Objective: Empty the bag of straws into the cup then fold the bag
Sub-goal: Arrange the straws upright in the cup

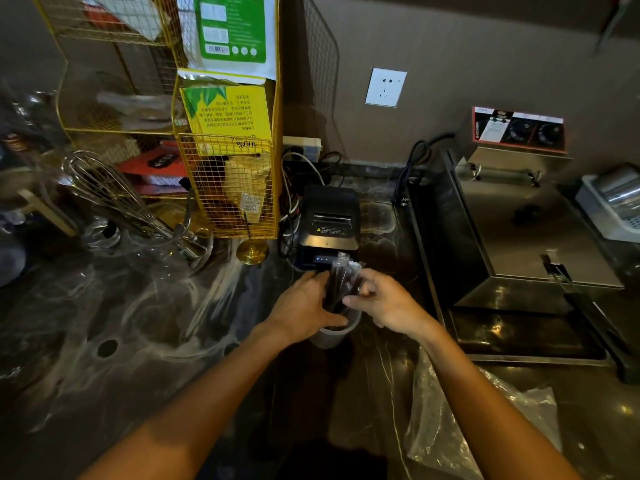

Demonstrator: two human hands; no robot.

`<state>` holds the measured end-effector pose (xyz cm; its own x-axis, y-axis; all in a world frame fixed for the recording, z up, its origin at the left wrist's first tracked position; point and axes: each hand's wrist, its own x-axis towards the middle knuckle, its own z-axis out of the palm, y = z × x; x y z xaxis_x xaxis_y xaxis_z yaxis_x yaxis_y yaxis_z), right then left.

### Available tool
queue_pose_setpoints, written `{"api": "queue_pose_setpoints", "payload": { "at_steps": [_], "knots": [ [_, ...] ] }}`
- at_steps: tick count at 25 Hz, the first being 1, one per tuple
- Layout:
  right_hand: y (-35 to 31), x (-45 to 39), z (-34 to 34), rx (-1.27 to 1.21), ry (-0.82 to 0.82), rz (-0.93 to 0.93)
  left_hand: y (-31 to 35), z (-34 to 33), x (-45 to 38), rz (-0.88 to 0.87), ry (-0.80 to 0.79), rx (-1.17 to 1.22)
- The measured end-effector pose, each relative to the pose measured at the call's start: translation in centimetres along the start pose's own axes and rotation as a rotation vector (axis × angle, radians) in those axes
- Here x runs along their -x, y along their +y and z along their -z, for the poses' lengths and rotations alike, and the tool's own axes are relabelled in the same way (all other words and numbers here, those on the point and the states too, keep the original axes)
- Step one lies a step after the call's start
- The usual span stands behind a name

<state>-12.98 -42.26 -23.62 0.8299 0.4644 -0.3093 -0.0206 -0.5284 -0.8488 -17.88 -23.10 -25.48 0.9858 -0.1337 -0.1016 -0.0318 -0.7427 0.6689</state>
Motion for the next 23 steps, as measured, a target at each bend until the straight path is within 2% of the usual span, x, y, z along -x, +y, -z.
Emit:
{"api": "queue_pose_setpoints", "payload": {
  "at_steps": [6,8,12,15,19,21,23],
  "knots": [
    [-1.5,-1.3,-1.2,-0.036,0.093,-0.054,-0.5,-0.2,-1.0,0.011,0.03,0.048],
    [-1.8,-1.5,-1.3,-0.003,0.07,-0.035,-0.5,0.1,-1.1,-0.003,0.02,0.102],
    [-2.4,-2.0,-0.4,-0.012,0.03,-0.062,-0.4,2.2,-1.6,-0.014,-0.097,0.139],
    [-2.0,-1.7,-0.1,0.009,-0.039,-0.082,-1.1,2.4,-1.6,0.076,-0.06,0.099],
    [-0.3,-0.8,-0.6,0.206,0.189,0.021,-1.5,1.6,-0.9,0.102,0.044,0.179],
    [0.5,-0.3,-1.1,0.346,0.302,0.115,-1.8,1.3,-0.8,0.121,0.052,0.205],
    [1.3,0.1,-1.5,0.372,0.372,0.183,-2.0,1.0,-0.9,0.104,0.049,0.172]
  ]
}}
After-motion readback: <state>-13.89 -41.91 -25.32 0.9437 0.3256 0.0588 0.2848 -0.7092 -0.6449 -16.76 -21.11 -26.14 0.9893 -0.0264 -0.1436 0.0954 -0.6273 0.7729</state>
